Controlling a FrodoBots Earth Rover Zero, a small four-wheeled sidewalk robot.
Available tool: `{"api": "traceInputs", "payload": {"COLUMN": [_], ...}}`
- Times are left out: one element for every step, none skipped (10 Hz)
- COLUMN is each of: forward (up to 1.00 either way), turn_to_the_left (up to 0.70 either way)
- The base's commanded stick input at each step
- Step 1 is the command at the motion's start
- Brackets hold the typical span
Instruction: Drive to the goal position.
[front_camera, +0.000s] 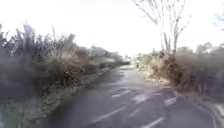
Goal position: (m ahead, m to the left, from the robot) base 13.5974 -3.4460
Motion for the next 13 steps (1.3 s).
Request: {"api": "traceInputs", "payload": {"forward": [0.85,0.85,0.85,0.85,0.85,0.85,0.85,0.85,0.85,0.85,0.85,0.85,0.85], "turn_to_the_left": [-0.34,-0.34,-0.34,-0.34,-0.33,-0.27,-0.21,-0.15,-0.09,-0.03,0.0,0.0,0.0]}}
